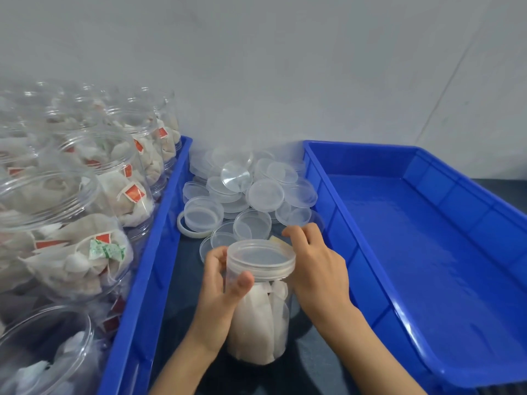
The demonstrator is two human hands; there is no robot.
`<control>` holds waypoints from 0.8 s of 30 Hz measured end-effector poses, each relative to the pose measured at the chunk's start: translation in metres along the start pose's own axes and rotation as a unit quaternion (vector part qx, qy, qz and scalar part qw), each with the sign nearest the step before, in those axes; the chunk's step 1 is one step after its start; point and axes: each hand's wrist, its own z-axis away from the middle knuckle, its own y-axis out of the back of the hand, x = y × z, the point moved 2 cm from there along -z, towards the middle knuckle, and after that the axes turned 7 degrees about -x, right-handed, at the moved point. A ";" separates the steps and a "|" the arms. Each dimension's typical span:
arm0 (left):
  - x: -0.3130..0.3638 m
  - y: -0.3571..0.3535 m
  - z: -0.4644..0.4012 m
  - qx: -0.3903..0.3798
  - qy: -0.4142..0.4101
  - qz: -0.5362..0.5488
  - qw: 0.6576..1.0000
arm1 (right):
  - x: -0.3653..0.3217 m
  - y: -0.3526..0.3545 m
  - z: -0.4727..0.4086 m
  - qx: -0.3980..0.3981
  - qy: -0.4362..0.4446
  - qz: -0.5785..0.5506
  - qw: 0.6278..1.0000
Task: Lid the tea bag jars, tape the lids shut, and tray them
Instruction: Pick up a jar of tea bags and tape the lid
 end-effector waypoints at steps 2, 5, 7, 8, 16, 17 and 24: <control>-0.002 0.005 0.000 0.003 0.013 -0.029 0.999 | 0.002 -0.003 0.002 0.001 -0.014 0.026 1.000; -0.009 0.009 0.001 0.013 0.033 -0.033 0.999 | 0.003 -0.010 0.004 0.007 -0.034 0.063 0.997; -0.014 0.008 0.001 0.041 0.035 -0.032 0.998 | 0.001 -0.015 0.008 -0.010 -0.047 0.082 0.995; -0.014 0.006 0.001 0.055 0.029 -0.037 0.997 | 0.000 -0.018 0.009 -0.021 -0.050 0.084 0.995; -0.019 -0.005 -0.004 0.090 0.051 -0.226 0.969 | 0.005 -0.022 0.017 -0.094 -0.016 -0.043 0.995; -0.019 -0.006 -0.006 0.113 0.057 -0.246 0.961 | 0.006 -0.023 0.019 -0.096 -0.003 -0.095 0.991; -0.027 0.013 -0.017 0.177 0.036 -0.208 0.961 | 0.009 -0.040 0.037 -0.115 -0.100 -0.348 0.925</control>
